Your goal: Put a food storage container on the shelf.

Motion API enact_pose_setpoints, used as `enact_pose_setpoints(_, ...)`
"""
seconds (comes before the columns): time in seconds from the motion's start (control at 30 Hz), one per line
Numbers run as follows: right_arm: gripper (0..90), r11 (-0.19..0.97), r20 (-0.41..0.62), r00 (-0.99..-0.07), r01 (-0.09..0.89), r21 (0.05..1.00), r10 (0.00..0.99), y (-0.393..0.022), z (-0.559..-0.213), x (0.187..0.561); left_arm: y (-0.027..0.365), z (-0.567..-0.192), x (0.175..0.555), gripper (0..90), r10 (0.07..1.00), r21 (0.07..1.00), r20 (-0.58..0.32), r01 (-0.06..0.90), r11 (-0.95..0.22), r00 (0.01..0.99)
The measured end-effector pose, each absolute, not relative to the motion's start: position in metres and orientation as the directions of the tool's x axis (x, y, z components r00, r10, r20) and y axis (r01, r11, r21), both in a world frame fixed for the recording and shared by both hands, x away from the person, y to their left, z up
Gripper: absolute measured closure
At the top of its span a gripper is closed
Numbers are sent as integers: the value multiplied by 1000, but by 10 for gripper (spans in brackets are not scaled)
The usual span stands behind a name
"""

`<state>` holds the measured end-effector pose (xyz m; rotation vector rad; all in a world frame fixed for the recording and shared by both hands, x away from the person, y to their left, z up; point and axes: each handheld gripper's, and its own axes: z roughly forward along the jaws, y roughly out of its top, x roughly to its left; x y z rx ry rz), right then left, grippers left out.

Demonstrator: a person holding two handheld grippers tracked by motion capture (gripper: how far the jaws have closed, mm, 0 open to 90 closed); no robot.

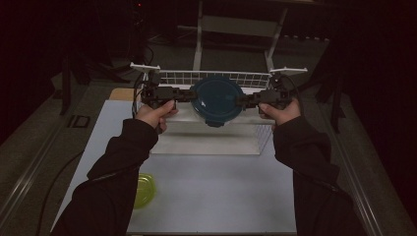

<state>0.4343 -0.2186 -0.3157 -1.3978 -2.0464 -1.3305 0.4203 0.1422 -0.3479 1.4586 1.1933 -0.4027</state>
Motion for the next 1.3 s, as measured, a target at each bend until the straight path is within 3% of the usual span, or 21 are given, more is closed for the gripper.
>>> enact_pose_setpoints(0.4,378,42,698,-436,862,505,567,-214,-318,444,142,-351,421,380,469,559,-768,814,158,436)
enact_pose_setpoints(0.77,394,38,617,-460,820,571,638,-224,-307,436,146,-340,407,236,564,697,-640,702,142,521)
enact_pose_setpoints(1.2,468,123,475,-574,713,690,667,-232,-289,395,149,-330,370,132,590,794,-531,601,94,609)
enact_pose_setpoints(1.3,510,145,456,-605,691,708,653,-231,-289,382,149,-331,359,31,591,816,-497,573,71,635)
